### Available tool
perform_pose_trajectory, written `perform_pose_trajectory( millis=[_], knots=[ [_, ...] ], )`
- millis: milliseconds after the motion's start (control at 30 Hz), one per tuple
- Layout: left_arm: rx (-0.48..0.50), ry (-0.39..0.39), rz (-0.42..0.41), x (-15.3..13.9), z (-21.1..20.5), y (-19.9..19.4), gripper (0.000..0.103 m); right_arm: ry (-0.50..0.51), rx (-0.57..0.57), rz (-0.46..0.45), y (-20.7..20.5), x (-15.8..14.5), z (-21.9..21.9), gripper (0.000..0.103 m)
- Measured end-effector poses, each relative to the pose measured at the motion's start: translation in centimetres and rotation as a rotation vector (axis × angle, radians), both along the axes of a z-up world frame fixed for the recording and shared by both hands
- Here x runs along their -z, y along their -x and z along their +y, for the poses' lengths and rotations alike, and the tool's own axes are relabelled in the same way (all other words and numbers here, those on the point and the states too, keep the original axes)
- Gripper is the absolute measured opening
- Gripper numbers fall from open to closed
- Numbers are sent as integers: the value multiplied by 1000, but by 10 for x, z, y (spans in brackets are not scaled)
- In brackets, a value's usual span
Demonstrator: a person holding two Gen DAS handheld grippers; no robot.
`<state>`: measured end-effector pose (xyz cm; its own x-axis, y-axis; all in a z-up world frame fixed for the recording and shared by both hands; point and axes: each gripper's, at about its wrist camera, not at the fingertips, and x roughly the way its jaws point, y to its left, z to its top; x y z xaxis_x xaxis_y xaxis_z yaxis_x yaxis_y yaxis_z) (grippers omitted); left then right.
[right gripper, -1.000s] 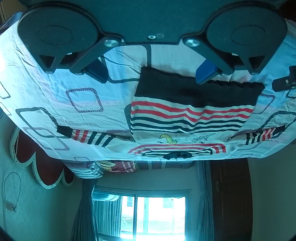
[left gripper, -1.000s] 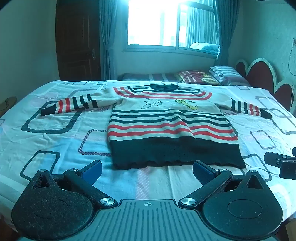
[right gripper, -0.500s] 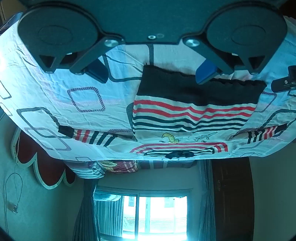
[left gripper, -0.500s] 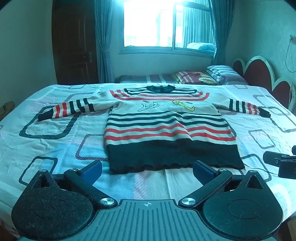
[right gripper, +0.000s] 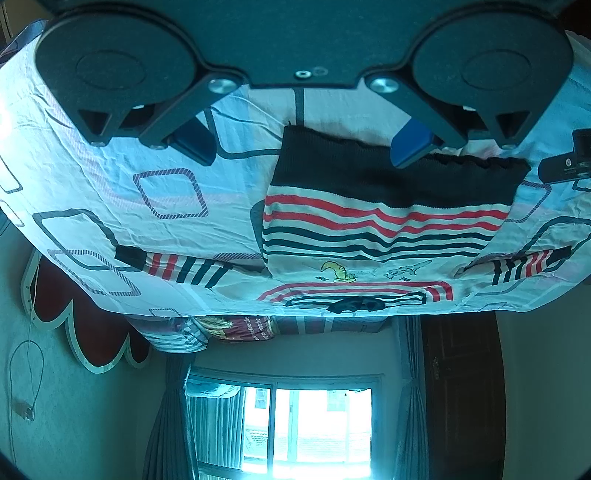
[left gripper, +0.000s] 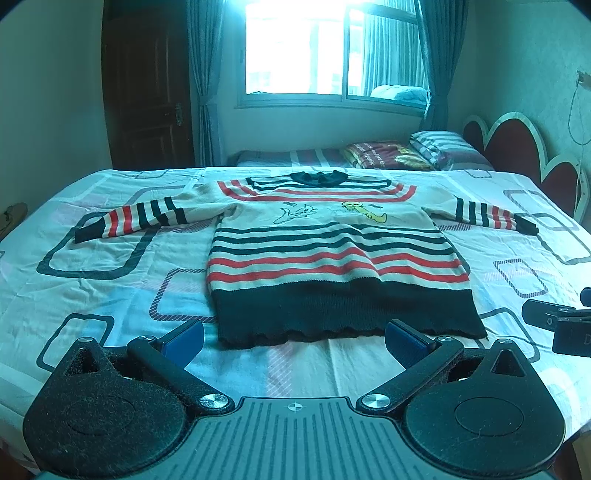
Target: Fold small clothes
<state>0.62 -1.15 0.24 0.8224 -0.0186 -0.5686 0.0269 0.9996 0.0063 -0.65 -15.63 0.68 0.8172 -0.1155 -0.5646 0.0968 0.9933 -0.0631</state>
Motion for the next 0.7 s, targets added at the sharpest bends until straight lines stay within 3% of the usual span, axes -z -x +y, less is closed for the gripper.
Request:
perform_pose_trajectory(
  millis=[700],
  knots=[
    [1, 6, 5, -1, 4, 2, 103, 23, -7, -3, 1, 0, 6, 101]
  ],
)
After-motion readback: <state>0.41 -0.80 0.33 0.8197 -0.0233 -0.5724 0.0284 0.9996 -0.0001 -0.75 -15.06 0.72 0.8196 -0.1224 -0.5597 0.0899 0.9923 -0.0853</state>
